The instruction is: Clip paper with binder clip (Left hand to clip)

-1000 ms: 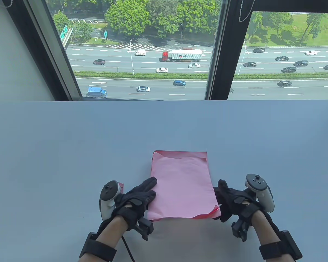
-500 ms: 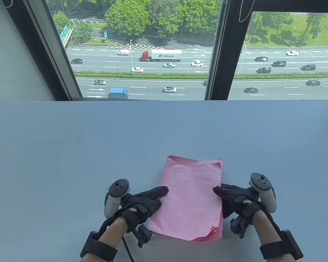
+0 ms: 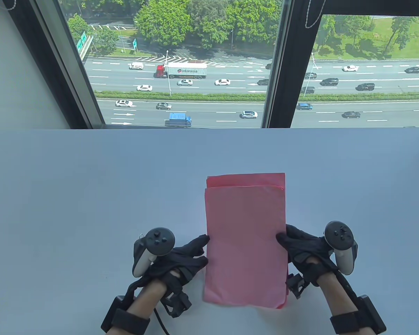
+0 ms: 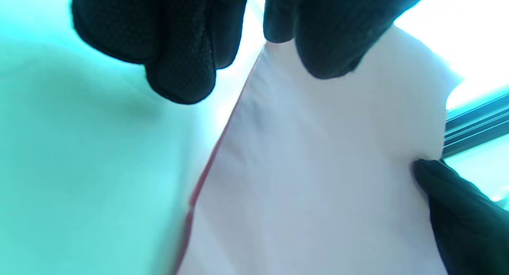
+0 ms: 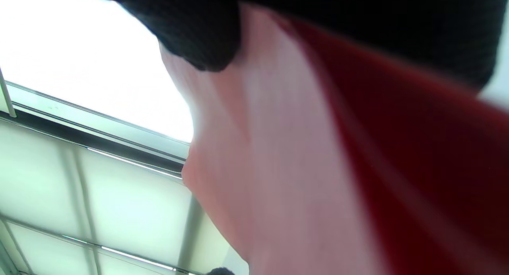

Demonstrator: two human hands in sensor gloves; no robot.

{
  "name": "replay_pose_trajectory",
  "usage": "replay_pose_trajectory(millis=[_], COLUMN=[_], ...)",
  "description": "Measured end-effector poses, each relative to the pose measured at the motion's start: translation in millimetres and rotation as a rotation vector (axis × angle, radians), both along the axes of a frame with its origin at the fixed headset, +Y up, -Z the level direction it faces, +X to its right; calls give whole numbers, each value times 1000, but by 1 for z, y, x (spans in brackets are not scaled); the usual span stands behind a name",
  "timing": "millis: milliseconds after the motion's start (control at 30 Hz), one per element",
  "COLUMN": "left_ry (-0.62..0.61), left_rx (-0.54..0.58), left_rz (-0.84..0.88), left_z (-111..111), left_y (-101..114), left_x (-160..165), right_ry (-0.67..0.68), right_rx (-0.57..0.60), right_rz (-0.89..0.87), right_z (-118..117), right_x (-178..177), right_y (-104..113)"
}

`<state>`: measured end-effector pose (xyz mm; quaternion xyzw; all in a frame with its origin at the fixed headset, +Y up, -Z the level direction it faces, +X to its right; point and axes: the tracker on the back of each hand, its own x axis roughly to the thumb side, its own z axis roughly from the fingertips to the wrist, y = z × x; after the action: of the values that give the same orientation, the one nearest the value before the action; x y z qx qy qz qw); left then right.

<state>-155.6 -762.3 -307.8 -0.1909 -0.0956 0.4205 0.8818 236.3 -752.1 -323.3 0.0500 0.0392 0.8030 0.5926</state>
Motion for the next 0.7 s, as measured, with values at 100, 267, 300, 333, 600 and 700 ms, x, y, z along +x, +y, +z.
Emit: replay_pose_trajectory(millis=[100, 267, 300, 333, 600, 700], left_ry=[45, 86, 94, 102, 103, 91], left_rx=[41, 131, 145, 161, 192, 193], left_rz=[27, 146, 169, 192, 322, 386], left_z=[-1, -2, -2, -2, -2, -3], left_y=[2, 5, 6, 7, 10, 9], left_x=[-5, -8, -8, -9, -12, -11], right_ry=[5, 61, 79, 97, 203, 219], right_rx=[75, 149, 147, 165, 226, 249], right_rz=[-17, -86, -89, -100, -146, -127], right_z=[3, 9, 10, 11, 22, 25], right_x=[-2, -8, -9, -12, -27, -30], right_y=[7, 17, 19, 21, 32, 34])
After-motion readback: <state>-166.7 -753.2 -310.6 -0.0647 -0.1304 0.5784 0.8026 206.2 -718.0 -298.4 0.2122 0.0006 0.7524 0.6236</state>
